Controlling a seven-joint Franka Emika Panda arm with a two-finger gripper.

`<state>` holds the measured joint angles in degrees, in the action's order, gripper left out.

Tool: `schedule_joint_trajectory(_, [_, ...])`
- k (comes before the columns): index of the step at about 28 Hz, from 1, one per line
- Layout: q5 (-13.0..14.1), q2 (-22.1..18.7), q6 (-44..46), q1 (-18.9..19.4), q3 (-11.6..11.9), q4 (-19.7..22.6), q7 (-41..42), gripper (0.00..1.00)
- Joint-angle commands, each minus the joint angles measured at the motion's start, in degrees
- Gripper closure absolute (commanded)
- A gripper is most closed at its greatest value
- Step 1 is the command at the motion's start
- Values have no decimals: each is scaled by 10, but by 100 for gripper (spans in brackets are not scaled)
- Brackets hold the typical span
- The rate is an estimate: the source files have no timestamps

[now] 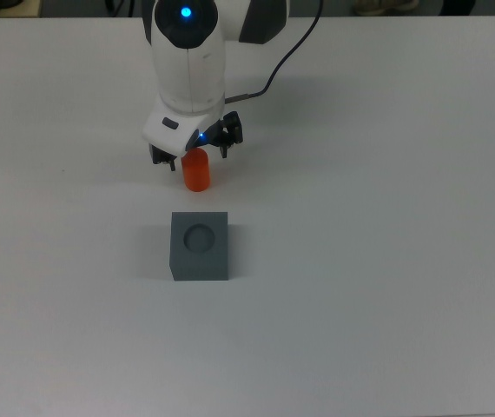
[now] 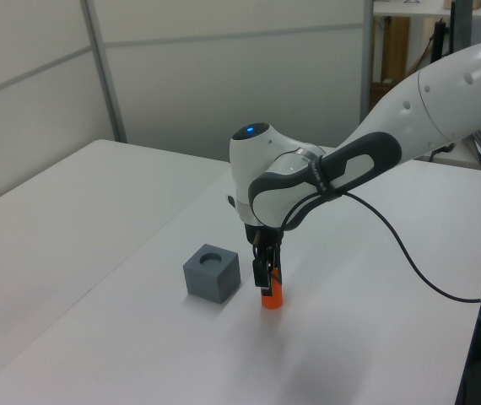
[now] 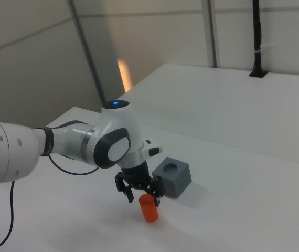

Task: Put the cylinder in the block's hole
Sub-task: 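Lift the orange cylinder and carry it over the grey block's hole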

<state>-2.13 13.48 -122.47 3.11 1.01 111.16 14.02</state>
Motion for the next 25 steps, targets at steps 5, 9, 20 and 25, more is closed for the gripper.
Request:
schedule_joint_trajectory(5, [-10, 1, -7, 2, -1, -8, -10, 100])
schedule_joint_trajectory(9, [-9, 0, -4, 0, -1, -8, -7, 100])
schedule_joint_trajectory(20, [34, -21, 129, -17, 6, -130, -9, 100])
schedule_joint_trajectory(25, [69, -14, 130, -33, 6, -183, -10, 100])
